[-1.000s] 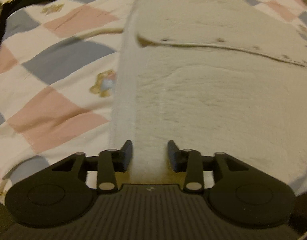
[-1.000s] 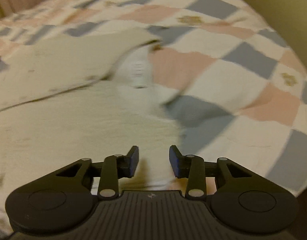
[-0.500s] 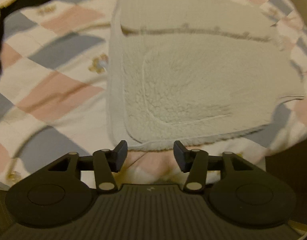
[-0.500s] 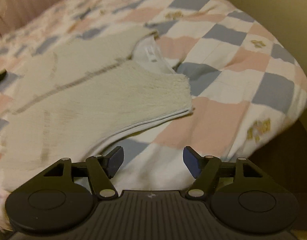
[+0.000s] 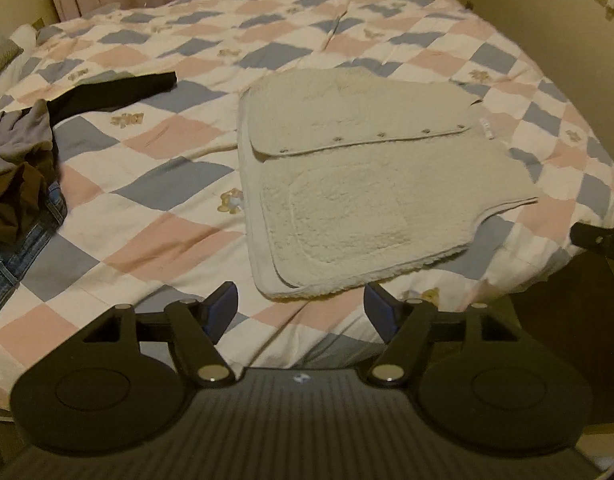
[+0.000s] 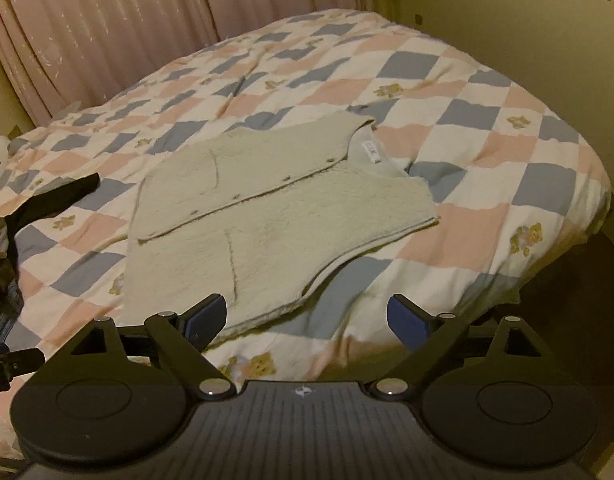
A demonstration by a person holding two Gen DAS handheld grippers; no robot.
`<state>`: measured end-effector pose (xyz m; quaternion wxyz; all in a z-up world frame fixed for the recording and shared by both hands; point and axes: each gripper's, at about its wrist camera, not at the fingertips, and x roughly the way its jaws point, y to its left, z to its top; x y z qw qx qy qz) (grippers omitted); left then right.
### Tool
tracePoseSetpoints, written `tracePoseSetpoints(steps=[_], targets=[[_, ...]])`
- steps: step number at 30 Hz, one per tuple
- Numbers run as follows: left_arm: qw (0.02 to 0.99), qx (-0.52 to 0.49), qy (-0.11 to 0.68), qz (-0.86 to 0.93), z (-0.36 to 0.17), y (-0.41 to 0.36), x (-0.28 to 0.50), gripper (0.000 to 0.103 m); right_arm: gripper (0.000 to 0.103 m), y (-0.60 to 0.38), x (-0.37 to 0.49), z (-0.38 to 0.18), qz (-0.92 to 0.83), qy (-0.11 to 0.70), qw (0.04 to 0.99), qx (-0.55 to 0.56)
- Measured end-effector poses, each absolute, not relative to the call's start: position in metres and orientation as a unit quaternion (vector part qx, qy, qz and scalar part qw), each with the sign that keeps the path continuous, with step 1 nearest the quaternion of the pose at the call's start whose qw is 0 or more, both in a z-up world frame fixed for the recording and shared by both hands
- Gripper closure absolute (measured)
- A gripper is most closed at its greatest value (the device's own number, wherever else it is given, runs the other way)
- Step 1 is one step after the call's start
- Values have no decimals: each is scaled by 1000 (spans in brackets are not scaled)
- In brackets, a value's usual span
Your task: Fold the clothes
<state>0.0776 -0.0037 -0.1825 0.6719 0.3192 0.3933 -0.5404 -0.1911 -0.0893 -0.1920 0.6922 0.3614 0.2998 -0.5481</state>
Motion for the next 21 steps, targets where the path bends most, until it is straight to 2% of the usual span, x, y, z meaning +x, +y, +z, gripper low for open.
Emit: tracePoseSetpoints(steps=[9, 21], targets=[[668, 306, 380, -561, -157, 28, 66, 34, 12, -60, -183, -175, -550, 306, 695, 348], [660, 312, 355, -584, -146, 26, 53, 30, 10, -53, -179, -166, -553, 306, 698, 336]])
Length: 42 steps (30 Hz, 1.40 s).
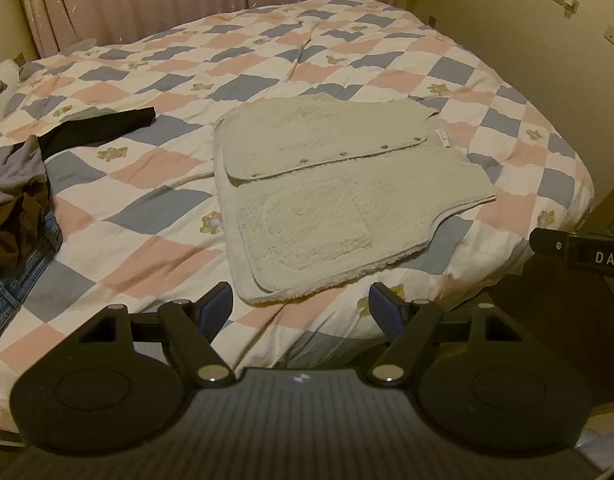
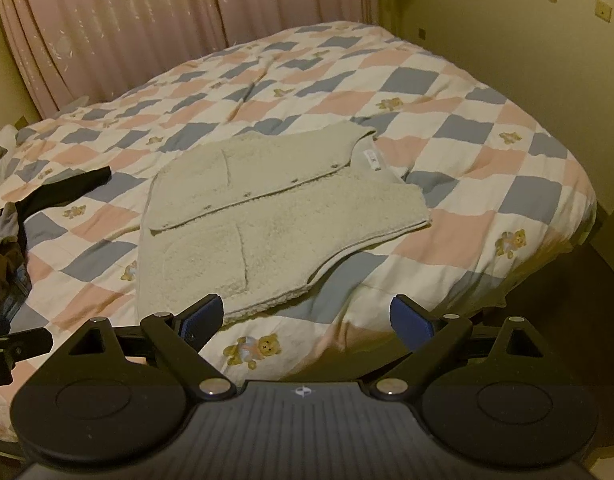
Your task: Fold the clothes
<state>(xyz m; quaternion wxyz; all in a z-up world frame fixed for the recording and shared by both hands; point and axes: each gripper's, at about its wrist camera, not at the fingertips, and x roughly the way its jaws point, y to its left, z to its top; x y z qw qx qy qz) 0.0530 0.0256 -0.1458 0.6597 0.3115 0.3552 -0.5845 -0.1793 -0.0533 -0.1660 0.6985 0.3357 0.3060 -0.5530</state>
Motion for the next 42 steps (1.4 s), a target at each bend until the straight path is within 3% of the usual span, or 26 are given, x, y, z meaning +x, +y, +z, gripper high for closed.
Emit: tracePoseSetpoints(steps=[30, 33, 36, 42], targets=[[641, 335, 354, -593, -150, -20, 49, 25, 10, -92, -185, -176, -555, 315, 682, 357], [635, 339, 367, -589, -156, -20, 54, 23, 10, -90, -187, -182, -550, 316, 677, 373], [626, 344, 384, -585, -167, -21, 58, 14, 9, -88, -189, -194, -542, 325, 670, 390], [616, 363, 412, -564, -199, -32, 64, 13, 13, -104, -193, -230, -522, 359, 643, 431]])
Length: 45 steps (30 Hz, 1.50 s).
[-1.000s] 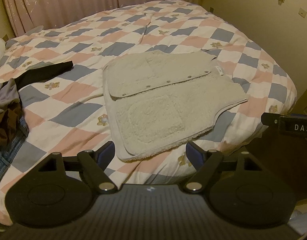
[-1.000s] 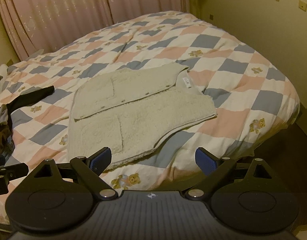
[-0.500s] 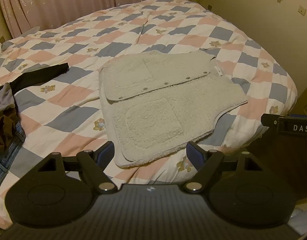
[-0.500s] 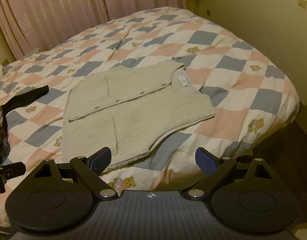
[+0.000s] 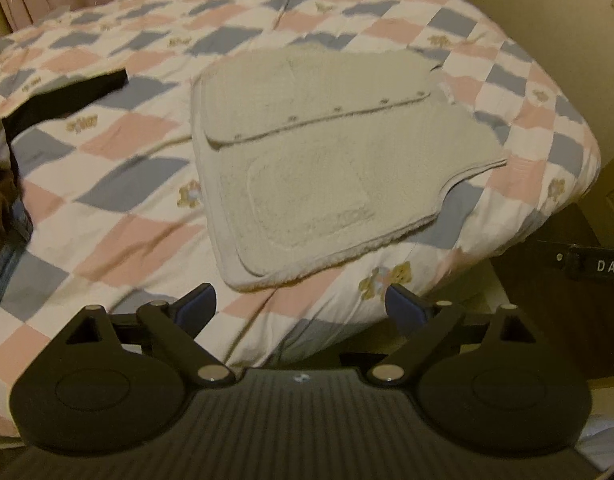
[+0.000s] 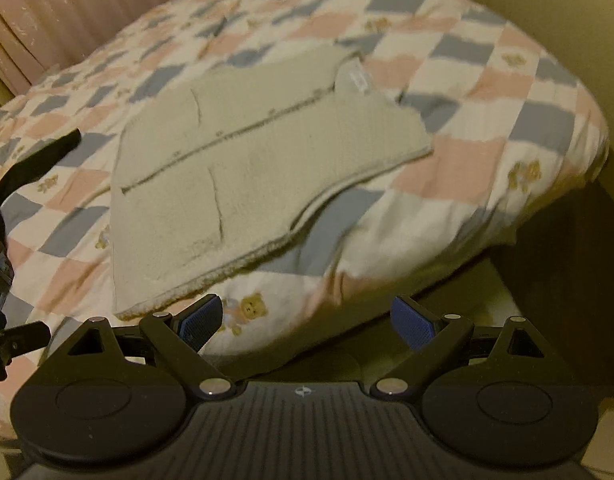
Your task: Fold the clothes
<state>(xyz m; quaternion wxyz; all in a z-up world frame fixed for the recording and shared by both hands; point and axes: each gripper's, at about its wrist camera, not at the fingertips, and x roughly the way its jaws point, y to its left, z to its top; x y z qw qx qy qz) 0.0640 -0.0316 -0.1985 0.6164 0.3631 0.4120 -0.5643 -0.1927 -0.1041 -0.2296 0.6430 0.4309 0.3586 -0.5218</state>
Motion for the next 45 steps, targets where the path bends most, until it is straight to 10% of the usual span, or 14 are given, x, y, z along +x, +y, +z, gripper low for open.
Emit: tracePoseSetpoints(steps=[15, 35, 38, 45], targets=[[602, 374, 460, -534, -284, -145, 74, 13, 71, -222, -269, -319, -497, 290, 643, 505], [565, 326, 489, -579, -371, -211, 95, 14, 55, -371, -360, -426, -537, 225, 630, 515], [566, 313, 509, -568, -380, -210, 107, 14, 89, -366, -363, -427, -494, 195, 644, 551], [575, 286, 516, -567, -377, -204, 143, 15, 93, -354, -308, -379, -575, 257, 643, 435]])
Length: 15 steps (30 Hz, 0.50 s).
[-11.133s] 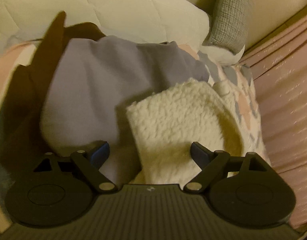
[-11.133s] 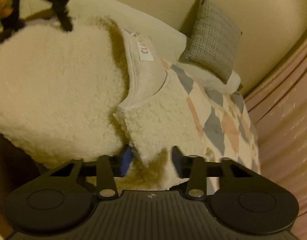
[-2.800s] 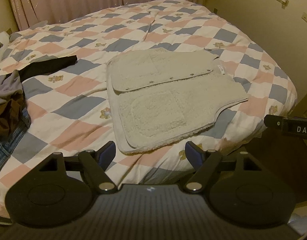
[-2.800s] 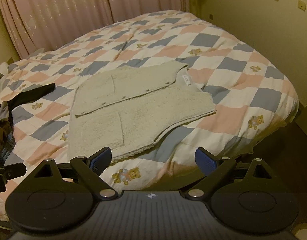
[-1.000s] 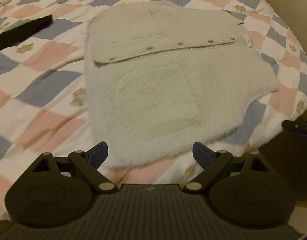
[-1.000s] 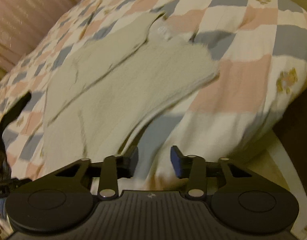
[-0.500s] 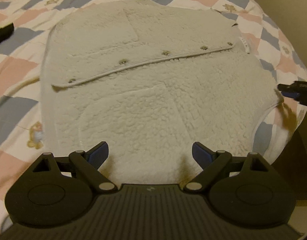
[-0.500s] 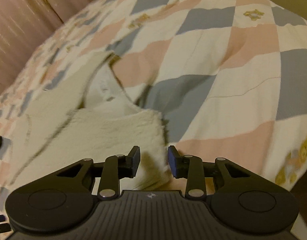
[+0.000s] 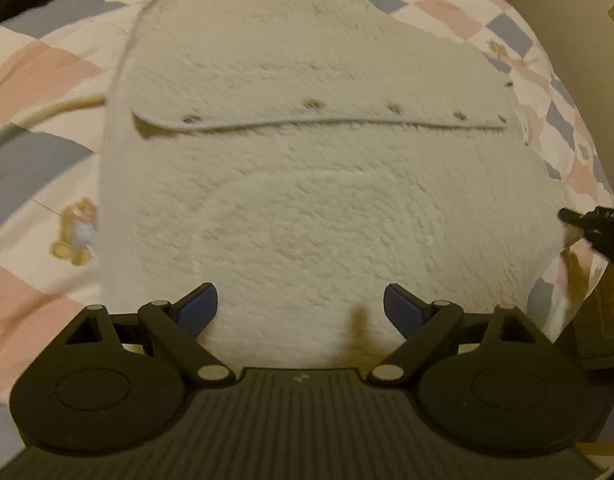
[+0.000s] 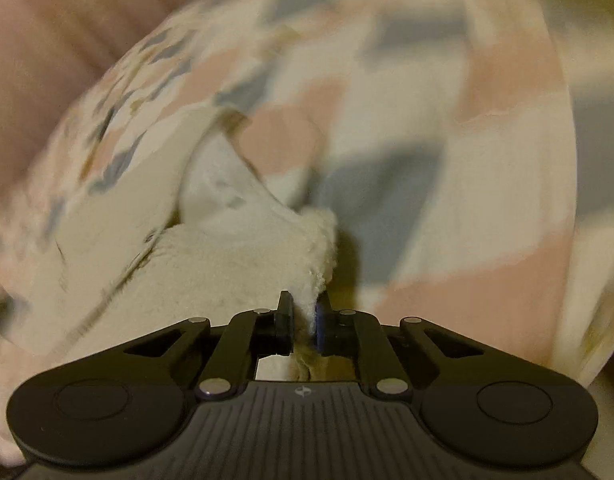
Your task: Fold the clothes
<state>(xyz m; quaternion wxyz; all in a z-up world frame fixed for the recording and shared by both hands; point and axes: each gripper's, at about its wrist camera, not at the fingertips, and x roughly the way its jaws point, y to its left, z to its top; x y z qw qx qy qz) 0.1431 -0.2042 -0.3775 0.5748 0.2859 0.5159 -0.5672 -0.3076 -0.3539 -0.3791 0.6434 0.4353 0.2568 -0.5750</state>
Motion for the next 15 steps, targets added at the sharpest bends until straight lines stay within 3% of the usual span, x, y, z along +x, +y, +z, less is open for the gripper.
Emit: tracePoseSetpoints(steps=[5, 11, 15], targets=[[588, 276, 517, -558, -372, -193, 186, 23, 93, -299, -149, -313, -529, 364, 756, 127], [600, 251, 518, -556, -362, -180, 240, 24, 94, -200, -13, -316, -394, 391, 831, 35], [600, 234, 525, -557, -363, -165, 275, 24, 94, -141, 46, -344, -312, 414, 855, 31]])
